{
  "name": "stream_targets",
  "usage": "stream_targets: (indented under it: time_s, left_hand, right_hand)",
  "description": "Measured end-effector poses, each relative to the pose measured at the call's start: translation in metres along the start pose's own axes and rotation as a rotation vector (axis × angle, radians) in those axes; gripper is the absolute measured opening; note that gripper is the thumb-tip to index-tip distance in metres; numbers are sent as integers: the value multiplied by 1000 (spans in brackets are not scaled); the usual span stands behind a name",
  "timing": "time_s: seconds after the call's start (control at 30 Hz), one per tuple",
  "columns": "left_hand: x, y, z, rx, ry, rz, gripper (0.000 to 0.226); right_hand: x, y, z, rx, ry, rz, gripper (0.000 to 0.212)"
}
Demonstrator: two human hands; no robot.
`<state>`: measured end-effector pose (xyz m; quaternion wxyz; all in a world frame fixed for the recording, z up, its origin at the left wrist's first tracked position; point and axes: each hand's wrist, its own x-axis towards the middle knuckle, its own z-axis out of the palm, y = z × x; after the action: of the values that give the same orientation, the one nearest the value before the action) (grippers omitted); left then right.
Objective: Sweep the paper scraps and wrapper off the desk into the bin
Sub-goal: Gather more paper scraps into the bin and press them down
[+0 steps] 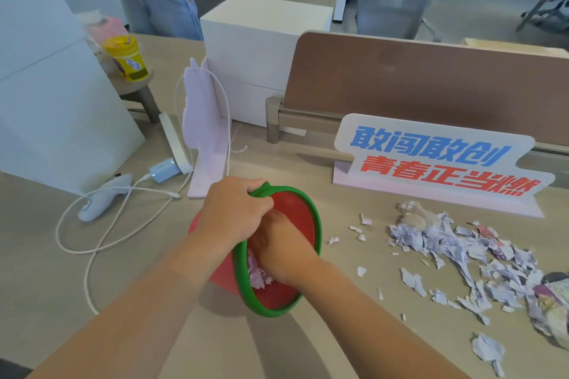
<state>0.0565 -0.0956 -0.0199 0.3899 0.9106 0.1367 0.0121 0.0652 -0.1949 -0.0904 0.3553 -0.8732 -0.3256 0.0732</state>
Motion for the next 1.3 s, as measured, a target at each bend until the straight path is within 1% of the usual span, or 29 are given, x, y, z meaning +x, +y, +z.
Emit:
stream_targets:
  time_s: [0.07, 0.1, 0.17, 0.2, 0.23, 0.3, 0.33, 0.37, 0.47, 0.57, 0.6, 0.67, 0.77, 0.87, 0.93, 0.97, 1.0, 1.03, 1.1, 1.13, 1.17, 1.2, 1.3]
  left_hand:
    - [3, 1, 0, 17, 6, 8, 20]
    - [4, 1, 0, 22, 9, 10, 23]
    - [7, 0, 2, 19, 8, 11, 28]
    - [9, -1, 1, 27, 11, 17, 27]
    - [11, -2, 1, 40, 18, 18, 26]
    - [15, -4, 0, 71, 26, 19, 21]
    - [17, -4, 0, 87, 31, 27, 16]
    - [20, -4, -1, 97, 44, 30, 16]
    - [25, -7, -1, 111, 72, 17, 19]
    - [25, -8, 1, 95, 56, 6, 20]
    - [25, -8, 2, 93, 56, 6, 21]
    - [23, -8, 3, 105, 69, 1, 33]
    - [23, -8, 3, 118, 77, 4, 40]
    - [20, -8, 4, 140, 72, 25, 41]
    - [17, -8, 7, 151, 68, 39, 41]
    - [15, -7, 8, 153, 64, 46, 41]
    - [13, -7, 9, 156, 61, 51, 41]
    - [12, -7, 10, 160, 58, 56, 42]
    - [10, -7, 11, 163, 50, 64, 42]
    - [10, -7, 12, 165, 49, 63, 42]
    - [10, -7, 12, 170, 50, 62, 43]
    - [11, -7, 13, 177, 52, 61, 43]
    - [11, -9, 15, 194, 45, 57, 44]
  right_hand:
    - [-11, 13, -13, 80, 227, 90, 26]
    - [-18, 24, -19, 108, 379, 157, 26]
    - [-31, 59, -25, 186, 646, 332, 20]
    - [-35, 78, -29, 202, 715, 447, 18]
    - [-37, 103, -32, 175, 707, 570, 19]
    - [-42, 149, -35, 74, 532, 751, 27]
    - [-43, 167, -34, 45, 439, 790, 31]
    - [-41, 180, -33, 18, 363, 793, 33]
    - [-32, 193, -22, -194, 127, 685, 37]
    - [-36, 177, -1, -189, -64, 578, 45]
    - [-41, 170, 6, -199, -102, 508, 46]
    - [-57, 161, 17, -259, -156, 361, 54]
    - [-87, 149, 21, -323, -208, 241, 65]
    - [-122, 146, 20, -386, -195, 183, 71]
    - [-139, 147, 14, -393, -175, 204, 65]
    - [-146, 147, 13, -383, -136, 220, 59]
    - [-150, 147, 12, -373, -62, 243, 55]
    - [-152, 145, 11, -378, 48, 288, 52]
    - [-149, 140, 10, -366, 253, 484, 54]
    - [-145, 139, 11, -339, 290, 602, 56]
    - [-140, 138, 14, -320, 290, 691, 57]
    - [-135, 135, 18, -325, 284, 729, 57]
    - [-124, 129, 38, -391, 254, 685, 56]
